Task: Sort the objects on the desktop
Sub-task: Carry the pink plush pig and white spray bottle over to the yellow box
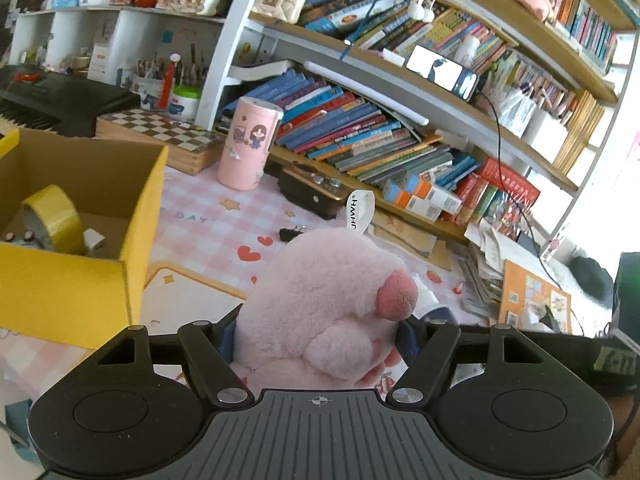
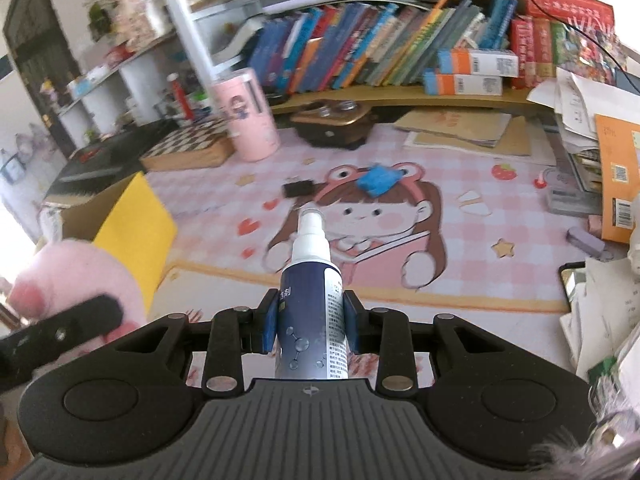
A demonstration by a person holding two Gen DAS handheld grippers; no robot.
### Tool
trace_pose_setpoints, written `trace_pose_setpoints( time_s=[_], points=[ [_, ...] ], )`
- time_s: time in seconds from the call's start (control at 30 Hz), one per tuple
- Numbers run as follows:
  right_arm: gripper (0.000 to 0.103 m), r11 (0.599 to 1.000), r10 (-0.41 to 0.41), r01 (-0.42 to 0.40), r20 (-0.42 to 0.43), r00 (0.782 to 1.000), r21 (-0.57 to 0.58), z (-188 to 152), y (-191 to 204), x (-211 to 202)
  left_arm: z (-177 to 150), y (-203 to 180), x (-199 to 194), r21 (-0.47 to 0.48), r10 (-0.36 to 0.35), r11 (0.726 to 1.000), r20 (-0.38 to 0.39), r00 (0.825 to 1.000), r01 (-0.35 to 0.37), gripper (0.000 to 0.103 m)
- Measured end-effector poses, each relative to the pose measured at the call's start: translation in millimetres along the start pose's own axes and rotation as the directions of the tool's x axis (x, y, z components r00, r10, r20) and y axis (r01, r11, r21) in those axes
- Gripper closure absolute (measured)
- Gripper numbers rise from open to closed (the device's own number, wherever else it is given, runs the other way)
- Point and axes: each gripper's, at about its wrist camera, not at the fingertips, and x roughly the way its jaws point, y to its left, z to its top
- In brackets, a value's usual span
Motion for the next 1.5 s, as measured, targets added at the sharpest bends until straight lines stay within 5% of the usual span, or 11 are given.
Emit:
trace_pose_setpoints(
  time_s=[0.8, 1.5],
  points=[
    [0.073, 0.986, 0.085, -0.096, -0.09, 0.992, -0.134, -87.5, 130.4, -44.4, -44.7, 85.9, -106.9, -0.11, 0.097, 0.989, -0.029, 0.995, -0.1, 0.03],
    [0.073, 0.974, 0.137, -0.16, -0.149, 0.979, -0.16, -147.7, 205.7, -57.4, -75.7, 138.8, -180.2, -0.149, 0.14, 0.978, -0.031, 0.99, -0.143, 0.03]
  ],
)
